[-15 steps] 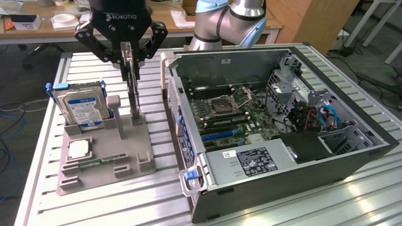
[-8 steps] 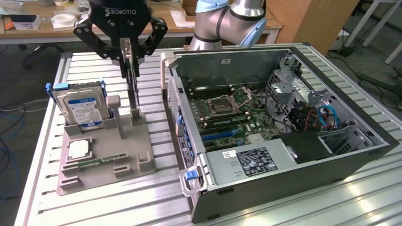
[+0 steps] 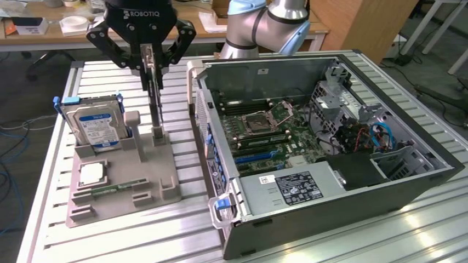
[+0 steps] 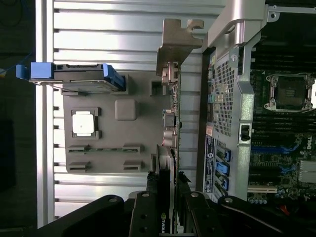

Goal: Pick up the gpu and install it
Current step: 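Pick up the gpu and move the gpu toward the slot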

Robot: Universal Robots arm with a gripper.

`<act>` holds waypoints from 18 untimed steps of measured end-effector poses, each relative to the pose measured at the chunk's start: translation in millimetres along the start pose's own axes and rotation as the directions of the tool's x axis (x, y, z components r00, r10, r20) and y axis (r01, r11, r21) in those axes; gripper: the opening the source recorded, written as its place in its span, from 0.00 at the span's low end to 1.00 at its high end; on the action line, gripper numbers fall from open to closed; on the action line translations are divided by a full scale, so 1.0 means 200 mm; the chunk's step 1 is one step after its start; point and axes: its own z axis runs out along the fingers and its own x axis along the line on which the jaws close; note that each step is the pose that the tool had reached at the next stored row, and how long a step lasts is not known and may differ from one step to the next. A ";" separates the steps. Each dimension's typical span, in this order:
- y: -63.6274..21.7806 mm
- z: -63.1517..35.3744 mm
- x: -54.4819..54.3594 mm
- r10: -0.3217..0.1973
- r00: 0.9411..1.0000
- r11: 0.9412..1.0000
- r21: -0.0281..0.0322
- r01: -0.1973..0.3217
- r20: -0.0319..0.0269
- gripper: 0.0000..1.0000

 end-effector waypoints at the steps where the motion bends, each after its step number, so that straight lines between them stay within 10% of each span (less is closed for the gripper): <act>1: 0.000 0.000 0.00 0.000 1.000 1.000 0.000 0.000 0.000 0.26; 18: -0.001 0.000 -0.10 0.000 1.000 1.000 -0.001 0.000 0.000 0.26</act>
